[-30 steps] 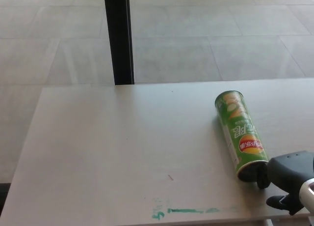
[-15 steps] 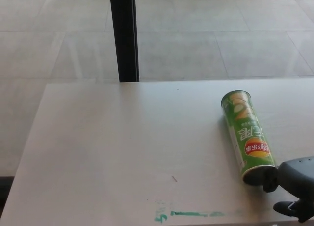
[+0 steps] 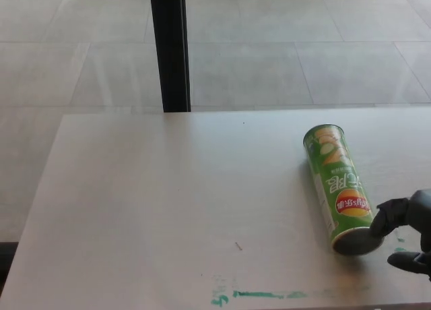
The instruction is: Use the right hand as a fist to push the chips tray inside its container kept in the middle of the desk
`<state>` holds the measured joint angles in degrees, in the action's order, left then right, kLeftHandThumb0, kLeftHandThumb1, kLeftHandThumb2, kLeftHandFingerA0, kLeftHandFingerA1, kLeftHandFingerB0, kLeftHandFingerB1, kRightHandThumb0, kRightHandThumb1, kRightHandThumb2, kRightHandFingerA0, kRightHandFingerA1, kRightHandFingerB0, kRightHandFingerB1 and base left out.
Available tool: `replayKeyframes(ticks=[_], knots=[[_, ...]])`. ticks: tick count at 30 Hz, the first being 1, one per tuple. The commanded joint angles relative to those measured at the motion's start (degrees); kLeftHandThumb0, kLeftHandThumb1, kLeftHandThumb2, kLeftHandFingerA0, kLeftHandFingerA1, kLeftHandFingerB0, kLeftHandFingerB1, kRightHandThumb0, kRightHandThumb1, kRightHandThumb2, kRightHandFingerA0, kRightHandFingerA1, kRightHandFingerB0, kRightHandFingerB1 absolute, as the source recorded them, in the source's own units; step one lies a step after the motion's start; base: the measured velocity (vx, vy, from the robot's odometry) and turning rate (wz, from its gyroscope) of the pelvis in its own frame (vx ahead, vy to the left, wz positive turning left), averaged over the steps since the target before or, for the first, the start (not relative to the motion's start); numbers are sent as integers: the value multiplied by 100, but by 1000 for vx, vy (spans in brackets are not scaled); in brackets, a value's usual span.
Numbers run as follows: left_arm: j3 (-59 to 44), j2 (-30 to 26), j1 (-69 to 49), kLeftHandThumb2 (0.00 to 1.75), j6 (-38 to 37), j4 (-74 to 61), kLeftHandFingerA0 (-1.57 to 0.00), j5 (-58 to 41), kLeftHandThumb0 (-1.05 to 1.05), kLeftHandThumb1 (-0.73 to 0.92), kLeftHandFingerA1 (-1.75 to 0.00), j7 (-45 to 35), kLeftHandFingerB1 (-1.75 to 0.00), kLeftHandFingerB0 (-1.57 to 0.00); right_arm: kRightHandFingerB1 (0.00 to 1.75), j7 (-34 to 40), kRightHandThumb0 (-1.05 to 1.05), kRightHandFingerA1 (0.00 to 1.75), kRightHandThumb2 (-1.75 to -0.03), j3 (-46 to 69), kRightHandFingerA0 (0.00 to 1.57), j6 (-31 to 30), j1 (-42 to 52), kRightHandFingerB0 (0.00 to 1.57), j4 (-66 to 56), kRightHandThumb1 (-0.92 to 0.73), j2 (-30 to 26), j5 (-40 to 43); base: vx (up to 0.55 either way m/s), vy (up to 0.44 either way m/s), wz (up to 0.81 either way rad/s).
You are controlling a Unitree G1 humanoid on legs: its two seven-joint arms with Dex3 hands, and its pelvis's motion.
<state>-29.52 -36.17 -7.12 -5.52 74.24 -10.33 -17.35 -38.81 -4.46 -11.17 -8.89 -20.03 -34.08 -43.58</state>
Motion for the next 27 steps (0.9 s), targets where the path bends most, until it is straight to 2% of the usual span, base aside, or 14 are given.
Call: replayKeyframes(ticks=[1, 5, 6, 7, 11, 12, 16, 17, 18, 19, 23, 24, 26, 27], knots=[[-12, -80, -59, 62, -39, 53, -50, -59, -64, 73, -56, 48, -41, -44, 51, -1857, -49, 81, -64, 1407, 76, -934, -361, 51, -894, -67, -769, 2170, 0, 0, 0], [-27, -71, -53, 62, -37, 51, -51, -72, -62, 73, -54, 65, -41, -44, 49, -1933, -49, 81, -64, 2112, 76, -1345, -649, 50, -737, -68, -935, 2454, 0, 0, 0], [-39, -65, -51, 62, -23, 60, -49, -84, -62, 73, -54, 53, -40, -42, 60, -1895, -49, 87, -97, 2290, 80, -1318, -677, 47, -650, -60, -1002, 2495, 0, 0, 0], [-22, -60, -64, 62, -57, 67, -51, -62, -63, 73, -53, 53, -40, -43, 46, -1846, -46, 73, -61, 2430, 77, -1260, -689, 53, -566, -73, -1049, 2521, 0, 0, 0], [1, -72, -57, 62, -42, 79, -51, -34, -62, 74, -54, 65, -40, -44, 46, -1241, -39, 64, -60, 3206, 79, -685, -599, 53, 62, -72, -1059, 2683, 0, 0, 0], [-1, -70, -63, 62, -49, 68, -51, -38, -64, 72, -56, 65, -42, -48, 44, -1047, -50, 61, -61, 3349, 82, -602, -555, 55, 241, -72, -1002, 2675, 0, 0, 0], [24, -56, -48, 62, -64, 47, -50, -21, -63, 73, -55, 56, -41, -45, 47, 399, -47, 60, -61, 4303, 86, 104, -242, 63, 1164, -69, -426, 2680, 0, 0, 0], [-32, -47, -17, 62, 8, 83, -51, -77, -61, 73, -54, 34, -40, -43, 61, 674, -45, 76, -95, 4423, 86, 224, -210, 55, 1359, -56, -341, 2640, 0, 0, 0], [-32, -47, -17, 62, 8, 83, -51, -77, -61, 73, -54, 34, -40, -43, 61, 672, -45, 76, -95, 4432, 86, 248, -213, 55, 1377, -56, -340, 2646, 0, 0, 0], [20, -45, -27, 63, -29, 68, -49, -23, -63, 74, -54, 62, -40, -43, 46, 1179, -50, 67, -61, 4654, 90, 515, -96, 62, 1773, -69, -192, 2593, 0, 0, 0], [-21, -15, 0, 62, 21, 61, -53, -72, -62, 73, -56, 101, -41, -45, 46, 1595, -51, 68, -61, 4991, 89, 480, 3, 62, 2172, -69, 74, 2623, 0, 0, 0], [-8, -18, -33, 62, -13, 10, -50, -71, -64, 74, -57, 64, -41, -43, 66, 2020, -46, 80, -97, 5211, 83, 706, 235, 60, 2426, -58, 386, 2662, 0, 0, 0], [10, -8, -60, 62, -44, -11, -51, -58, -63, 74, -57, 50, -41, -43, 65, 2247, -47, 80, -97, 5324, 83, 839, 337, 60, 2607, -59, 535, 2667, 0, 0, 0], [18, -2, -51, 62, -51, 17, -50, -41, -61, 74, -52, 70, -39, -42, 47, 2473, -47, 66, -61, 5399, 83, 844, 443, 63, 2813, -72, 663, 2622, 0, 0, 0]])
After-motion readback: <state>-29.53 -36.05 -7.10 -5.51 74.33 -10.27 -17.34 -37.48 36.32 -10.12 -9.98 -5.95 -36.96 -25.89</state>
